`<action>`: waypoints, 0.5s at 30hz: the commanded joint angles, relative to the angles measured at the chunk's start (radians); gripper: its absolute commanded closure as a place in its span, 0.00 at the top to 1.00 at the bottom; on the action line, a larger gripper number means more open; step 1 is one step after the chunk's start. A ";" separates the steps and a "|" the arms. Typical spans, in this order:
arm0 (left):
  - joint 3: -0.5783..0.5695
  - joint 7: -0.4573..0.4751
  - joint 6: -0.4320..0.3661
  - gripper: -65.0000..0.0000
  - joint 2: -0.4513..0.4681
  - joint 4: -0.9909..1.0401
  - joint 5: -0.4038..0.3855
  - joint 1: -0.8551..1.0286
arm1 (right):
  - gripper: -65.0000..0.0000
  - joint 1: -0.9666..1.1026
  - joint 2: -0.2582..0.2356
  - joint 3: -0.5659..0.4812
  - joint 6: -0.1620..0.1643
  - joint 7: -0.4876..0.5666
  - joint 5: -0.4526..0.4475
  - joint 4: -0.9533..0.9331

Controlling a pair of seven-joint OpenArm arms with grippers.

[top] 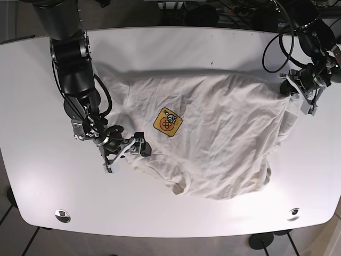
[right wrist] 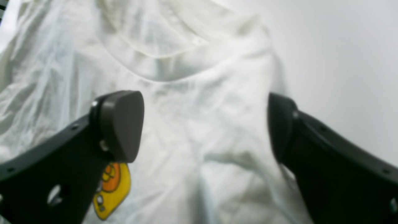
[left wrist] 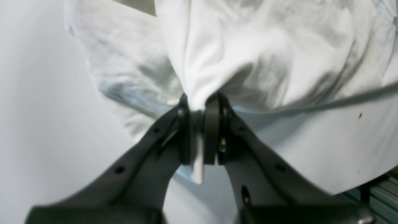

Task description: Fold the T-shirt properly

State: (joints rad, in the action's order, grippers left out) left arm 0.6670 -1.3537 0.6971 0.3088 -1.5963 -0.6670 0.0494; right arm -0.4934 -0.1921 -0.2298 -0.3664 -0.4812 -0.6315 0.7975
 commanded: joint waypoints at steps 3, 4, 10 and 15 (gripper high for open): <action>0.004 0.013 0.001 0.00 0.020 -0.020 -0.017 -0.013 | 0.39 -0.012 0.004 0.000 0.010 -0.001 0.003 0.003; 0.004 0.013 0.001 0.00 0.020 -0.020 -0.017 -0.013 | 0.26 -0.012 0.004 0.000 0.013 0.012 0.003 0.003; 0.006 0.009 0.001 0.00 0.025 -0.105 -0.018 -0.013 | 0.03 0.062 -0.020 0.082 0.016 -0.014 0.002 0.190; 0.006 0.009 0.001 0.00 0.025 -0.333 -0.018 0.014 | 0.03 0.315 -0.042 0.306 0.017 -0.227 0.009 0.713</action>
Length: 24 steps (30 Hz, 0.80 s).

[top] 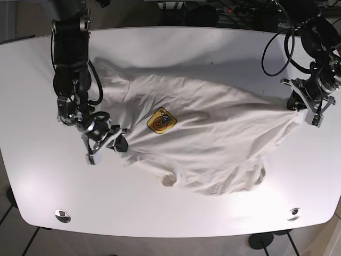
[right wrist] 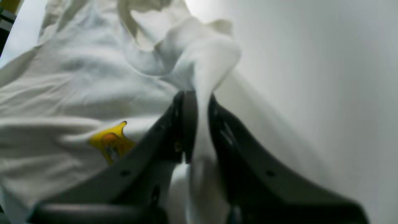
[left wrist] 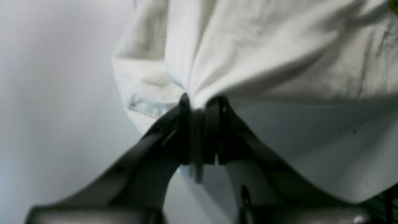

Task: Fold the T-shirt properly
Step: 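Lift the white shirt with both grippers and lay it flat again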

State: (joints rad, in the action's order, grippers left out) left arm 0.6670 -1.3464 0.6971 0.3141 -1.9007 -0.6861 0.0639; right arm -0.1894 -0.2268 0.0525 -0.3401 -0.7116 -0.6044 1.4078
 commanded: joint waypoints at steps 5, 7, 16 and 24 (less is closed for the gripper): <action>-0.003 0.005 0.001 0.01 0.017 -0.056 0.001 -0.094 | 0.03 0.121 -0.010 0.145 -0.009 -0.089 -0.016 0.443; -0.010 0.005 0.001 0.01 0.017 -0.052 0.001 -0.198 | 0.03 0.077 -0.010 0.160 -0.007 -0.096 -0.015 0.474; -0.203 0.003 0.001 0.01 0.087 0.301 0.012 -0.695 | 0.03 -0.307 -0.039 0.152 -0.007 -0.098 -0.015 0.229; -0.204 0.002 0.001 0.01 0.119 0.537 0.138 -1.076 | 0.03 -0.623 -0.095 0.125 0.003 -0.176 -0.015 0.153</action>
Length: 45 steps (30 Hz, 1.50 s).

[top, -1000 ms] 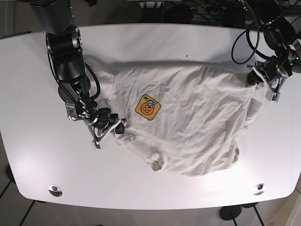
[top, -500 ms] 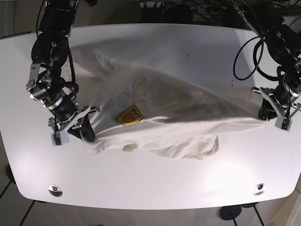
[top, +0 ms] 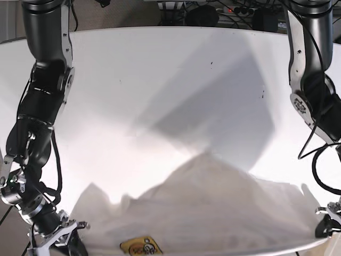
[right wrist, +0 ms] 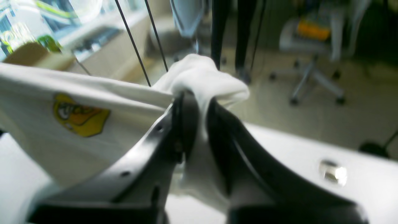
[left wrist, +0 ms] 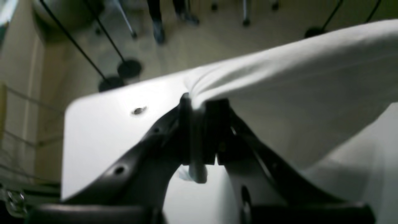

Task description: Fold the T-shirt properly

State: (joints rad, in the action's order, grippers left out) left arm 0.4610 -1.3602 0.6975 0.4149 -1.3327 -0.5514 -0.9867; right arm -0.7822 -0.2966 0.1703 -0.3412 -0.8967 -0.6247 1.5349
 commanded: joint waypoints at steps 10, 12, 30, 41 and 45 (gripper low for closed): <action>0.008 0.015 0.001 0.01 -0.007 -0.431 0.001 0.569 | 0.03 0.602 -0.060 0.170 0.000 0.011 -0.005 0.286; 0.035 0.018 0.001 0.01 -0.057 -0.489 0.001 0.751 | 0.03 0.777 -0.025 0.186 -0.005 0.014 0.001 0.290; 0.206 0.018 0.001 0.01 -0.152 -0.514 0.006 1.224 | 0.04 1.245 0.052 0.309 -0.081 0.100 -0.005 0.290; 0.201 0.015 0.001 0.09 -0.152 -0.514 0.003 1.222 | 0.90 1.144 0.046 0.246 -0.074 0.096 0.006 0.324; 0.201 0.015 0.001 0.04 -0.152 -0.514 0.003 1.221 | 0.90 0.955 0.003 0.044 -0.072 0.095 0.006 0.241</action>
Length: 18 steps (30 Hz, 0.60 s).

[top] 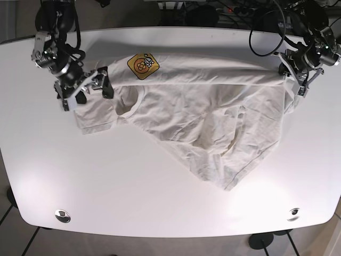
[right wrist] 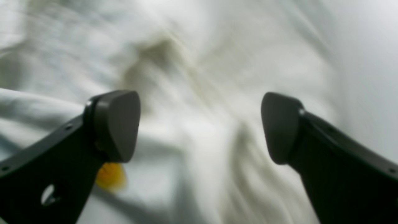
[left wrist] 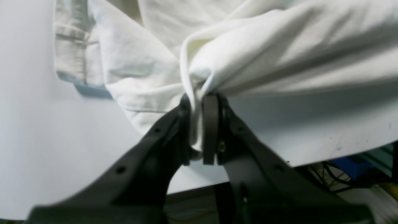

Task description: Fold the T-shirt properly

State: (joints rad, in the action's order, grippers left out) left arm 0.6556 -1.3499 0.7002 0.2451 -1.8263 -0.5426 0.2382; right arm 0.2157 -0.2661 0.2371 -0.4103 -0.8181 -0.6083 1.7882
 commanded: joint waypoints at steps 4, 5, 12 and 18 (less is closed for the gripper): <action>0.007 0.005 -0.002 0.04 0.018 -0.020 -0.006 -0.006 | 0.90 -0.183 -0.051 -0.164 -0.002 0.015 -0.012 -0.130; 0.007 0.005 -0.002 0.04 0.018 -0.020 -0.006 -0.006 | 0.90 -0.209 -0.051 -0.190 -0.002 0.015 -0.012 -0.161; 0.007 0.005 -0.002 0.04 0.018 -0.020 -0.006 -0.006 | 0.90 -0.310 -0.014 -0.312 -0.002 0.015 -0.022 -0.325; 0.007 0.005 -0.002 0.04 0.018 -0.020 -0.006 -0.006 | 0.90 -0.304 0.051 -0.315 -0.002 0.006 -0.023 -0.331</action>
State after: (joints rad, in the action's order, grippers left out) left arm 0.6556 -1.3495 0.7002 0.2470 -1.8263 -0.5423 0.2375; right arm -0.0696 -0.2134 -0.0792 -0.4042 -0.8272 -0.6121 1.4433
